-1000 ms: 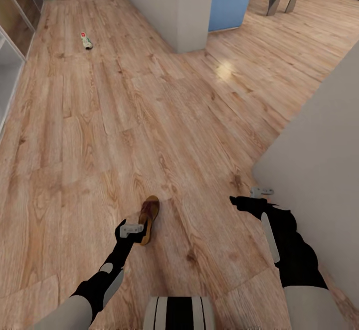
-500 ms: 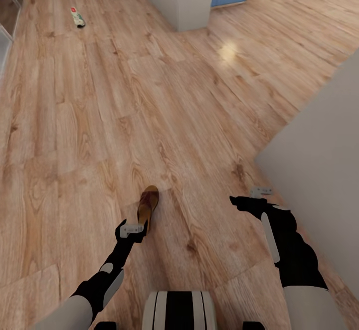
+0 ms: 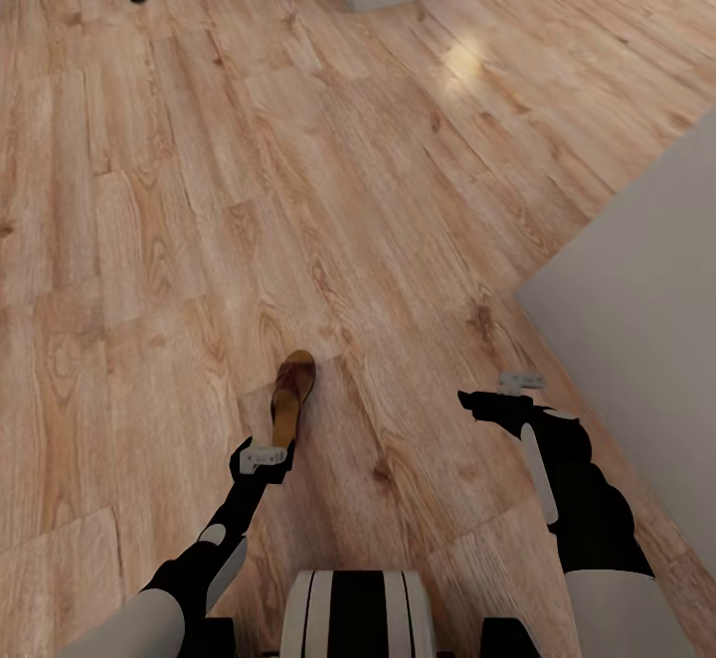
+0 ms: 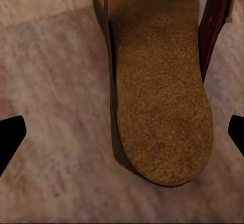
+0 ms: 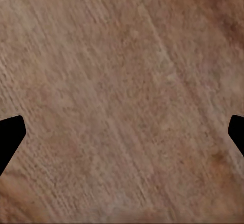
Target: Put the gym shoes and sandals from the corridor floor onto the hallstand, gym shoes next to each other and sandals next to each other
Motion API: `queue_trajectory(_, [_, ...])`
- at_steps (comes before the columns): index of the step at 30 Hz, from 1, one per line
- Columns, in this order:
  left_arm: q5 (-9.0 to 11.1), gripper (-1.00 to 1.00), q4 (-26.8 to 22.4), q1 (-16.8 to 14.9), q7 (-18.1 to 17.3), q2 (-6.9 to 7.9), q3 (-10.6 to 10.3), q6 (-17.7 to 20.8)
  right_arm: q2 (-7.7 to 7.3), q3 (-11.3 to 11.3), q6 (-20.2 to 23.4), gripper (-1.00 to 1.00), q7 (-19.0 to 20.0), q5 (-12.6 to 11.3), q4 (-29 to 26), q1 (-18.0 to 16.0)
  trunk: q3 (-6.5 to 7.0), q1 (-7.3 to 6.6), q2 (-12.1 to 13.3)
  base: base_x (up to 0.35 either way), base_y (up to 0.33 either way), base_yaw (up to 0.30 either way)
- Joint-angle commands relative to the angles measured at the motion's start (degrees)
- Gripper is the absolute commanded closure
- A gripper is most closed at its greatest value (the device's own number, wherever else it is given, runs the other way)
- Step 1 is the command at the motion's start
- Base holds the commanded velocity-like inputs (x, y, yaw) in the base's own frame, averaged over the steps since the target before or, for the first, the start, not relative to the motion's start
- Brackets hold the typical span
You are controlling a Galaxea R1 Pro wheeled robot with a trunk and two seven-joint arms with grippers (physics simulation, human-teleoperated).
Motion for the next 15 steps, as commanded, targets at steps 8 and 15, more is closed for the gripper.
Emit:
queue_trajectory(8, [0.6, -1.0, 0.1, 0.0, -0.2, 0.02, -0.2, -0.2, 0.01, -0.1, 0.3, -1.0, 0.3, 0.0, -0.1, 0.0, -2.36, 0.2, -0.1, 0.0, 0.0, 0.0])
queue_trajectory(15, [0.6, -1.0, 0.1, 0.0, -0.2, 0.02, -0.2, -0.2, 0.01, -0.1, 0.3, -1.0, 0.3, 0.0, -0.1, 0.0, -2.41, 0.2, -0.1, 0.0, 0.0, 0.0])
